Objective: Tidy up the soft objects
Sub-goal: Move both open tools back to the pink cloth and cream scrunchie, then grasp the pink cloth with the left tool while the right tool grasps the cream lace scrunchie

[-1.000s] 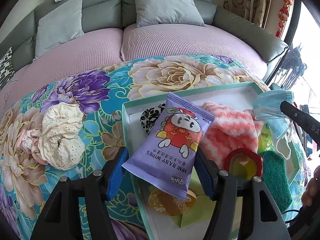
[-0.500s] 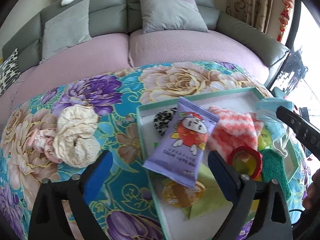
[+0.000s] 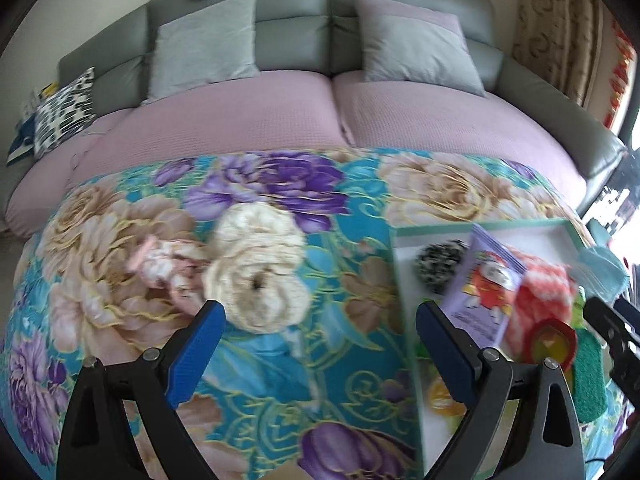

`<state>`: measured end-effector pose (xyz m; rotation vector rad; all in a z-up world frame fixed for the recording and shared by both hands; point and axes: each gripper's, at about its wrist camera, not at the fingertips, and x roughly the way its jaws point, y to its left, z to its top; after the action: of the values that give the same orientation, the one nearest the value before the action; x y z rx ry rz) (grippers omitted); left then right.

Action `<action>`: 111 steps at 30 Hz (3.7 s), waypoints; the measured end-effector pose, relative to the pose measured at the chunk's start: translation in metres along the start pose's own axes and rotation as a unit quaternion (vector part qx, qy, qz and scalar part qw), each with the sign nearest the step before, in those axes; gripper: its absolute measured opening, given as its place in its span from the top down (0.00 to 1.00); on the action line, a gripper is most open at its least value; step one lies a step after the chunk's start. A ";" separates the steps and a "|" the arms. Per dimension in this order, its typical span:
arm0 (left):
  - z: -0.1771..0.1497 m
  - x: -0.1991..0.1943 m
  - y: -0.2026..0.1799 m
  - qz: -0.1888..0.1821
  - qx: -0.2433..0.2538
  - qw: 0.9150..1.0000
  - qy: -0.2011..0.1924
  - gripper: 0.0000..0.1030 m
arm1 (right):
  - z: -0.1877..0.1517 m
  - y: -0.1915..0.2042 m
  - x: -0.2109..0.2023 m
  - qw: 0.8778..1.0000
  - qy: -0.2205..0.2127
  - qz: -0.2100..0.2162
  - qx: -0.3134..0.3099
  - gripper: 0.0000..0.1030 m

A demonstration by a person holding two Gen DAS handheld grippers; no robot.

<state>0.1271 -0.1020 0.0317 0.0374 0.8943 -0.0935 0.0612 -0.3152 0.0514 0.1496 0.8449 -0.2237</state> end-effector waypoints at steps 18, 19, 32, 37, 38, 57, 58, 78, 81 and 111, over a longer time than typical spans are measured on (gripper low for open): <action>-0.002 -0.010 0.095 0.056 -0.100 0.993 -0.013 0.06 | -0.002 0.068 0.001 0.997 0.010 0.064 -0.037 0.29; -0.003 -0.011 0.101 0.061 -0.106 0.992 -0.013 0.06 | -0.002 0.073 0.002 0.997 0.011 0.067 -0.040 0.29; -0.014 -0.019 0.159 0.095 -0.144 0.985 -0.020 0.06 | -0.009 0.123 0.011 0.992 0.027 0.103 -0.060 0.29; -0.018 -0.018 0.174 0.092 -0.163 0.982 -0.023 0.06 | -0.011 0.137 0.015 0.991 0.031 0.106 -0.072 0.29; -0.019 -0.017 0.176 0.089 -0.167 0.982 -0.023 0.06 | -0.011 0.139 0.017 0.991 0.032 0.106 -0.075 0.29; -0.015 0.018 0.180 0.049 -0.171 0.984 -0.019 0.06 | -0.010 0.181 0.036 0.985 0.038 0.132 -0.100 0.28; -0.014 0.020 0.180 0.046 -0.169 0.984 -0.017 0.06 | -0.010 0.184 0.038 0.985 0.038 0.134 -0.101 0.28; -0.002 0.057 0.183 0.007 -0.178 0.984 -0.003 0.06 | -0.015 0.229 0.081 0.976 0.064 0.152 -0.142 0.28; 0.000 0.068 0.180 -0.009 -0.174 0.985 0.010 0.06 | -0.018 0.235 0.091 0.975 0.073 0.151 -0.144 0.29; 0.016 -0.011 0.137 -0.075 -0.119 0.986 -0.093 0.89 | 0.005 0.175 0.002 0.980 -0.020 0.183 -0.078 0.88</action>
<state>0.1461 0.0338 0.0499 -0.2582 0.7160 -0.1287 0.1105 -0.1477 0.0610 0.1503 0.7757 0.1849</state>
